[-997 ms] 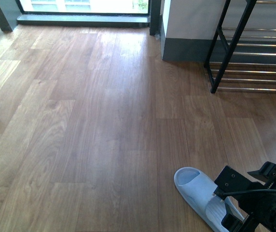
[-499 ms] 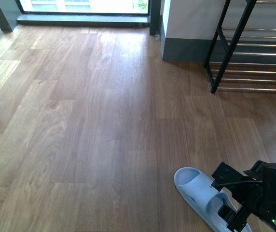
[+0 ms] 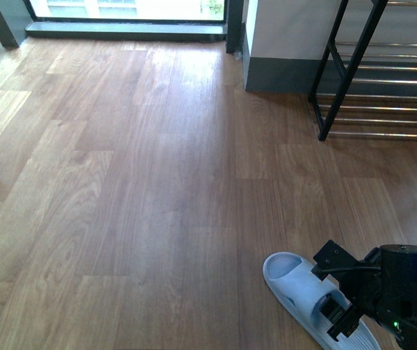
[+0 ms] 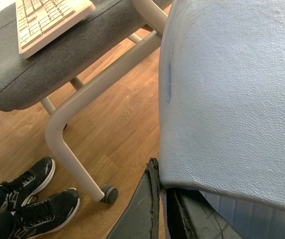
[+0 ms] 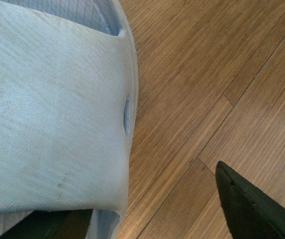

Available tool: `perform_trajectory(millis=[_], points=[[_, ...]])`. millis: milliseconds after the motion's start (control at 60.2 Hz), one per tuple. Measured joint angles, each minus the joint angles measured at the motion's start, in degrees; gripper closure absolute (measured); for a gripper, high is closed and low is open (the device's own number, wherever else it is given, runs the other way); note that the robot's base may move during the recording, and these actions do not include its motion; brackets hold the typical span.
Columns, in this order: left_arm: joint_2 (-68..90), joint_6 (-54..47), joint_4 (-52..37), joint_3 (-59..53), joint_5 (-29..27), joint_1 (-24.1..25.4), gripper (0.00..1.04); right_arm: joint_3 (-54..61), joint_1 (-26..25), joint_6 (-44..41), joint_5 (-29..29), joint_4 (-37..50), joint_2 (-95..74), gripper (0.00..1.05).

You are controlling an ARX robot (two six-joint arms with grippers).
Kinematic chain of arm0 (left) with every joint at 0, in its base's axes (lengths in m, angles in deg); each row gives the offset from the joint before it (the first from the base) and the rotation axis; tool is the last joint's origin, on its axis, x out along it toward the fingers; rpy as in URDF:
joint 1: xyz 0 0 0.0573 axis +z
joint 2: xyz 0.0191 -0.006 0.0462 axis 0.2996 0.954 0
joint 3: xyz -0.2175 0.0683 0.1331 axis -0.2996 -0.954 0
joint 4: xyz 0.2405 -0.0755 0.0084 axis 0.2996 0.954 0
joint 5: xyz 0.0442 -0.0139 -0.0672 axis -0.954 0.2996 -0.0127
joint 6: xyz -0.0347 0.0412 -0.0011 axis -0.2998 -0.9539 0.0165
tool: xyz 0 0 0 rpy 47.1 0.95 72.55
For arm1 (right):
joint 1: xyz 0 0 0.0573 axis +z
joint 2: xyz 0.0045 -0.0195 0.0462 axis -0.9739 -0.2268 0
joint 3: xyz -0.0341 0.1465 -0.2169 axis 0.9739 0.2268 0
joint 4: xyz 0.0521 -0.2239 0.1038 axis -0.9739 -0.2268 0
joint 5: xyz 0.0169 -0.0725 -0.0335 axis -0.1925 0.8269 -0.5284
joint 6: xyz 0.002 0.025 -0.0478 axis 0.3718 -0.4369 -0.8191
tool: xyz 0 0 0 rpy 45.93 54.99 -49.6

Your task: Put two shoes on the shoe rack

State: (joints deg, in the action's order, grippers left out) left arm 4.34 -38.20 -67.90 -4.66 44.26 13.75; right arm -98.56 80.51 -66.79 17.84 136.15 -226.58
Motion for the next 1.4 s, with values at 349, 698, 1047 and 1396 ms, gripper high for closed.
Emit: perform_trajectory(millis=[349,698,1047,1396], points=[[0.0,0.0,0.0,0.0,0.0,0.0,1.03,-0.6,2.0,8.2,-0.2,0.2,-1.0,1.04],[0.0,0.0,0.0,0.0,0.0,0.0,1.03,18.8,-0.7,1.1,-4.7,1.0,33.6,1.03],[0.0,0.0,0.0,0.0,0.0,0.0,1.03,35.0,-3.8,-7.1,-14.4,-21.6,98.9,1.03],[0.0,0.0,0.0,0.0,-0.2,0.0,1.03,35.7,-3.9,-7.3,-14.7,-21.9,99.5,1.03]])
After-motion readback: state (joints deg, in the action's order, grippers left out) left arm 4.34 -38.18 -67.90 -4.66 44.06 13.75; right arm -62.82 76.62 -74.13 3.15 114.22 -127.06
